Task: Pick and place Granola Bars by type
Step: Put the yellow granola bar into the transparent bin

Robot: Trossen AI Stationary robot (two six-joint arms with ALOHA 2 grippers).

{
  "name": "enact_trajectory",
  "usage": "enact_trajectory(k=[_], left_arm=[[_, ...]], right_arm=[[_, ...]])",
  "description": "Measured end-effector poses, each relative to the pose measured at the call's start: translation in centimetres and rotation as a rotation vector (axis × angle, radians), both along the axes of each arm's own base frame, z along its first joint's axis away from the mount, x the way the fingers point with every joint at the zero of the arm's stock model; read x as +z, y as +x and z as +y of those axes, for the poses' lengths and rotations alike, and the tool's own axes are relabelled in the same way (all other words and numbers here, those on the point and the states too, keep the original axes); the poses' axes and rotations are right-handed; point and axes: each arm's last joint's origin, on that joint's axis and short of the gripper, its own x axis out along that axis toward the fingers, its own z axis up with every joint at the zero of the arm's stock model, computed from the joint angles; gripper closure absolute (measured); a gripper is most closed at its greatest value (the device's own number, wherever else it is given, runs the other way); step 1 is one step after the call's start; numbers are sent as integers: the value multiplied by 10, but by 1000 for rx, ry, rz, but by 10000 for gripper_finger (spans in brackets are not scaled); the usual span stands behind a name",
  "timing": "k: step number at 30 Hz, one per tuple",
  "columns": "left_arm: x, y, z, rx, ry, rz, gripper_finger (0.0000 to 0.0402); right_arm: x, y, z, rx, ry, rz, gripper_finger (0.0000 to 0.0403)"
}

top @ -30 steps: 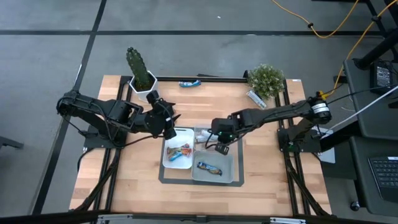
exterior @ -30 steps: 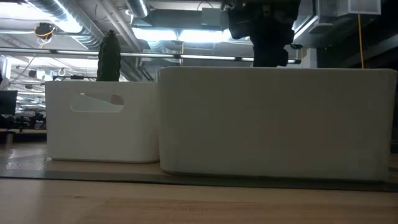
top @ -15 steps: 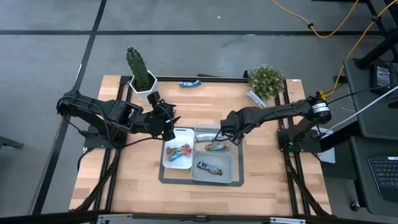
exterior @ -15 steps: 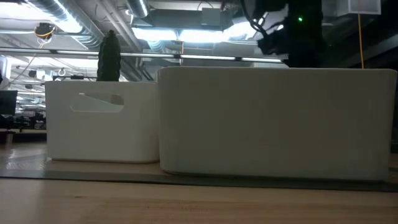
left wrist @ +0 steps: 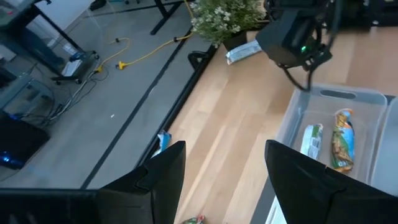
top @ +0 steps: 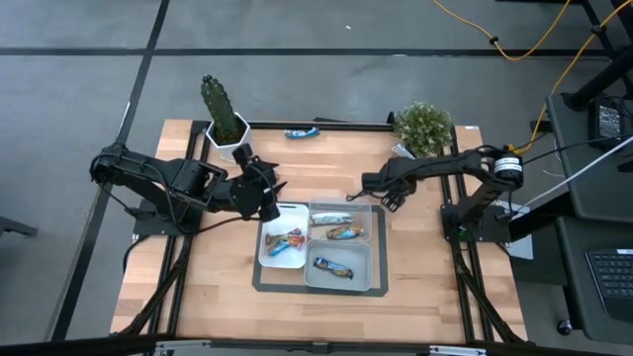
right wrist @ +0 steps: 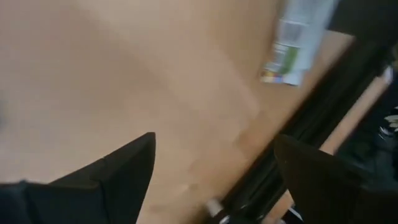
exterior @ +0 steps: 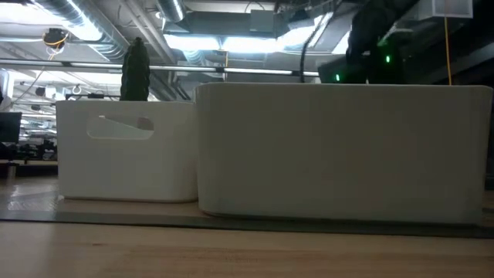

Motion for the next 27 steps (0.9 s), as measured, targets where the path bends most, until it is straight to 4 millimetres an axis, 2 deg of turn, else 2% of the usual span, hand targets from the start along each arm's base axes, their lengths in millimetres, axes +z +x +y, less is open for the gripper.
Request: enact_trajectory(k=[6, 14, 21, 27], left_arm=[[1, 0, 4, 63, -1, -37, 190], [1, 2, 12, 110, -13, -58, 190], [1, 2, 14, 129, -24, -70, 190], [1, 2, 14, 129, -24, -70, 190]], right_arm=[[-17, -17, -35, -32, 25, 6, 73], [-18, -25, -73, -61, 41, -56, 73], [-18, -32, -89, -86, 44, -77, 73], [-18, -32, -92, -85, 57, -95, 73]])
